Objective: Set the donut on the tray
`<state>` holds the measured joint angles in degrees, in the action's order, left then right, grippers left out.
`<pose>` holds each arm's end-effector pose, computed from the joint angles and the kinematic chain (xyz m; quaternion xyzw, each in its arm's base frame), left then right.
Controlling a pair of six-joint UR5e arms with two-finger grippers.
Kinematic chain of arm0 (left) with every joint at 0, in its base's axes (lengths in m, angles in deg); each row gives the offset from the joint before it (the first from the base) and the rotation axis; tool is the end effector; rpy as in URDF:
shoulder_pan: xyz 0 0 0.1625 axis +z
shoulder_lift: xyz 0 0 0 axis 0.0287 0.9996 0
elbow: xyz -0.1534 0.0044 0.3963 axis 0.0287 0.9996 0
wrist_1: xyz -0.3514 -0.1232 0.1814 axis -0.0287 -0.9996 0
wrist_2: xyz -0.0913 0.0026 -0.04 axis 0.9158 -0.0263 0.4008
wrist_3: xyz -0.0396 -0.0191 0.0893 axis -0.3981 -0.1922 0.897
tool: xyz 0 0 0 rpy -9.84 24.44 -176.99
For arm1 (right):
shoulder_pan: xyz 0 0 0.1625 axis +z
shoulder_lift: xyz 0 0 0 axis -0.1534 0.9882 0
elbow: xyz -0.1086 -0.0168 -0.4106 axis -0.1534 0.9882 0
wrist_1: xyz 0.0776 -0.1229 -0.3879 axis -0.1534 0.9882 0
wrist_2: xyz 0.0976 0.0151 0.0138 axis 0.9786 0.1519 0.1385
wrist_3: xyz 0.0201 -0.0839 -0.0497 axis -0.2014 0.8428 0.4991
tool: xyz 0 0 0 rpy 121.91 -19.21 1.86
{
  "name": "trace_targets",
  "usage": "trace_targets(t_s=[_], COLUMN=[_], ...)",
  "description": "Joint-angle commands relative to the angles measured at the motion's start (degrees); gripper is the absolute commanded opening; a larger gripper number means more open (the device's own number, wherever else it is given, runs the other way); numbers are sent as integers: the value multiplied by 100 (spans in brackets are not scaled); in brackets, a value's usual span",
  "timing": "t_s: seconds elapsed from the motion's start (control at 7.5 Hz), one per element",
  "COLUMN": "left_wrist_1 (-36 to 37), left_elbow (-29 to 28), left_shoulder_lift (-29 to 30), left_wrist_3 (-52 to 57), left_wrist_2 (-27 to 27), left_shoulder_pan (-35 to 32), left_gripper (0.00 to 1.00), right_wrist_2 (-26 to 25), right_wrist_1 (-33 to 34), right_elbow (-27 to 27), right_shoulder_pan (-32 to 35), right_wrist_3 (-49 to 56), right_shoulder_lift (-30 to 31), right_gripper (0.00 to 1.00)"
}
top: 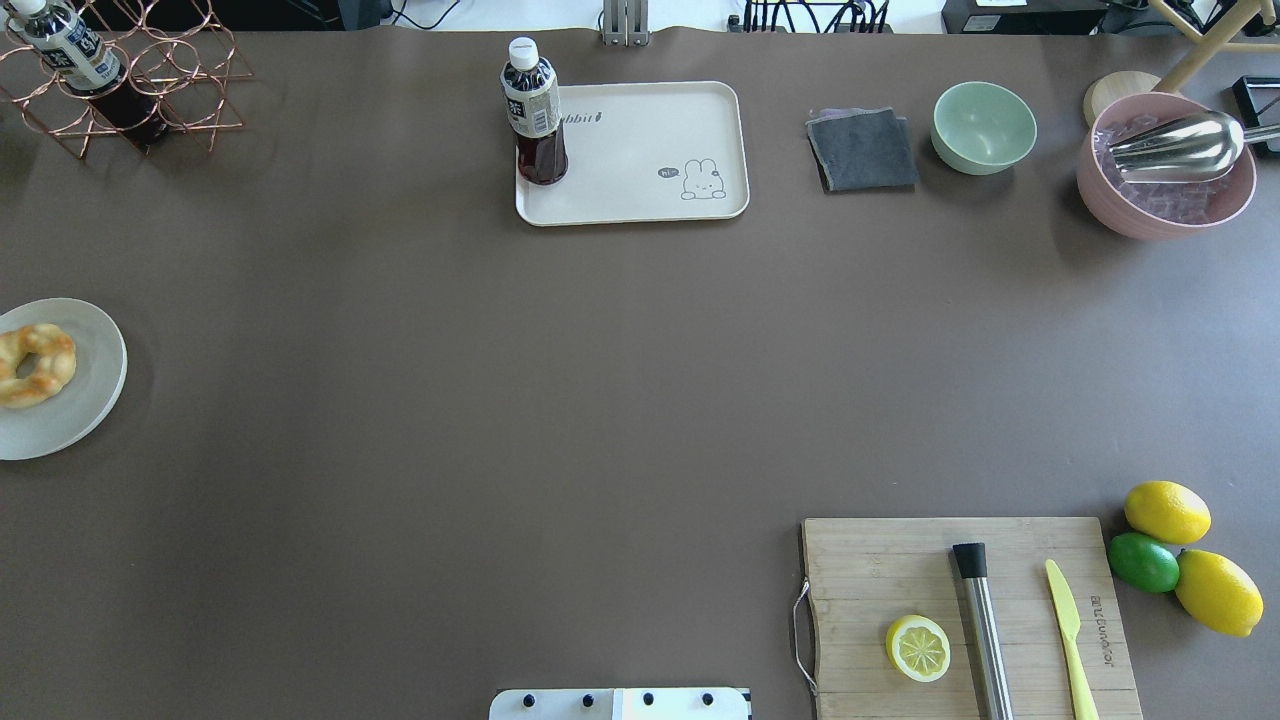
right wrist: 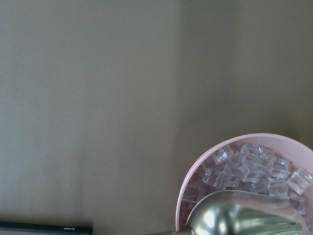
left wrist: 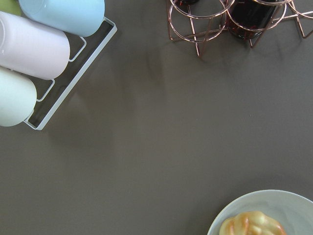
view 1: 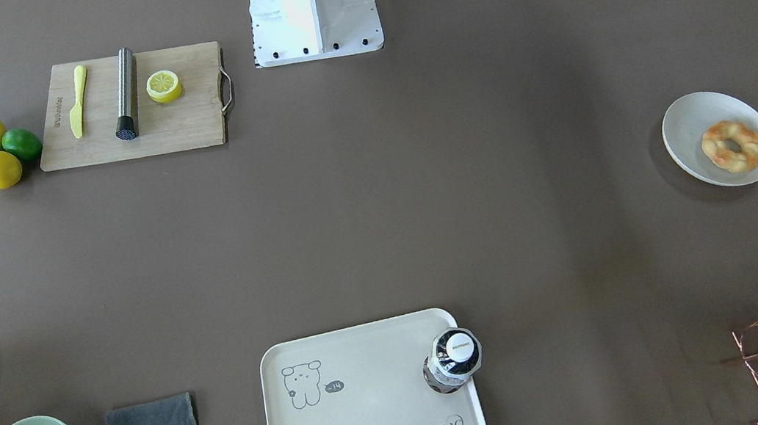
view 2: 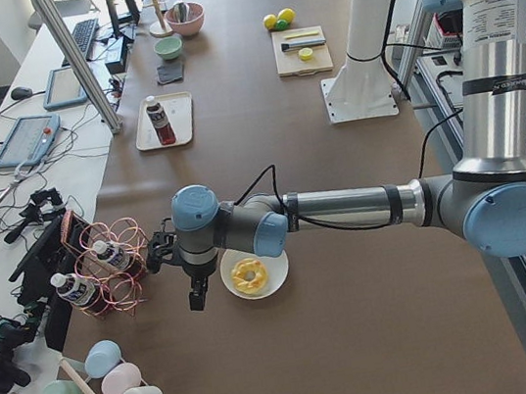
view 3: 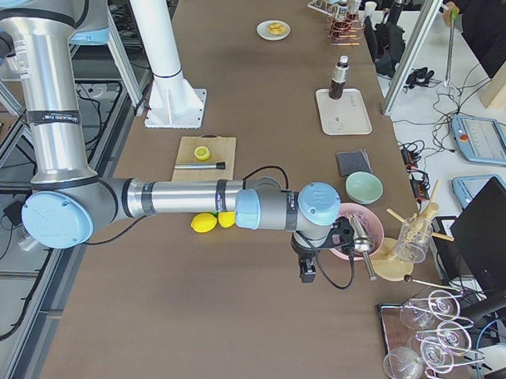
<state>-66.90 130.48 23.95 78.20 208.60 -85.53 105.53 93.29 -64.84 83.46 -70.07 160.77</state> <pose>-0.0426 -0.5334 0.6154 0.1133 0.3523 0.0154 0.9289 0.0827 -0.5186 0.6405 0.0207 -0.3886 -0.0321 0.9206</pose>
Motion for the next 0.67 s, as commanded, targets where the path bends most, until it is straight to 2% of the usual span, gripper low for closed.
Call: trace_targets(t_s=[0.0,0.53], left_wrist_1=[-52,0], left_elbow=[-164,-165], left_shoulder_lift=[115,169], left_wrist_3=[35,-9], left_wrist_2=[9,0], left_shoulder_pan=[-1,-1], left_gripper=[98,98], right_wrist_2=[0,9], right_wrist_1=[-3,-3], right_elbow=[14,31], right_shoulder_pan=[0,0], right_wrist_3=[-12,-4], right_shoulder_lift=[-23,-14], right_gripper=[100,100])
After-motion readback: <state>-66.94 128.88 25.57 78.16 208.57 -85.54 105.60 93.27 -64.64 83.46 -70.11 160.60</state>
